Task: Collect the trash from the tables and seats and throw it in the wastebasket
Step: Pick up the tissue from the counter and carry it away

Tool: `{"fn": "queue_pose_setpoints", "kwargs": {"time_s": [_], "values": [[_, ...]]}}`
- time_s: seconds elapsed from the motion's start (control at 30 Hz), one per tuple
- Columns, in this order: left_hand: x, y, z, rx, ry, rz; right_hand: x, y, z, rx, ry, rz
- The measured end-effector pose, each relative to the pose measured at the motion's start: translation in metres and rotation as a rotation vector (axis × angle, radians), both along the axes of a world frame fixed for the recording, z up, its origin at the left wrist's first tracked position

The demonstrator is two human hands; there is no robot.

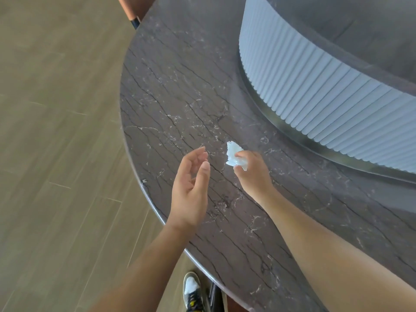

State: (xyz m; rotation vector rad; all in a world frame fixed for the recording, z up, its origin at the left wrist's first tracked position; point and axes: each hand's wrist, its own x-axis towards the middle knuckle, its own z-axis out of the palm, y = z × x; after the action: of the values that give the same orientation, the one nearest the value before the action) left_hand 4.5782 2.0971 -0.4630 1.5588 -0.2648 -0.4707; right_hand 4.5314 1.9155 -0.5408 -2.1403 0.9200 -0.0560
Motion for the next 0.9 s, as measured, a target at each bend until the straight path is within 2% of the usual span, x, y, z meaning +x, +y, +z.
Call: {"fn": "queue_pose_setpoints", "kwargs": {"time_s": [0.1, 0.27, 0.5, 0.63, 0.77, 0.9], "values": [[-0.007, -0.001, 0.013, 0.027, 0.064, -0.081, -0.019, 0.016, 0.041, 0.082, -0.156, -0.091], [-0.023, -0.002, 0.046, 0.048, 0.175, -0.196, -0.062, 0.047, 0.115, 0.179, -0.358, -0.114], [-0.058, -0.005, 0.101, -0.172, 0.457, -0.423, -0.115, 0.08, 0.179, -0.006, -0.383, -0.017], [-0.078, -0.005, 0.119, -0.275, 0.571, -0.536, -0.146, 0.09, 0.207, -0.027, -0.355, 0.003], [-0.1, -0.009, 0.13, -0.333, 0.664, -0.549, -0.186, 0.094, 0.229, -0.048, -0.412, -0.114], [-0.128, -0.017, 0.137, -0.296, 0.713, -0.558, -0.233, 0.098, 0.242, 0.005, -0.548, -0.32]]}}
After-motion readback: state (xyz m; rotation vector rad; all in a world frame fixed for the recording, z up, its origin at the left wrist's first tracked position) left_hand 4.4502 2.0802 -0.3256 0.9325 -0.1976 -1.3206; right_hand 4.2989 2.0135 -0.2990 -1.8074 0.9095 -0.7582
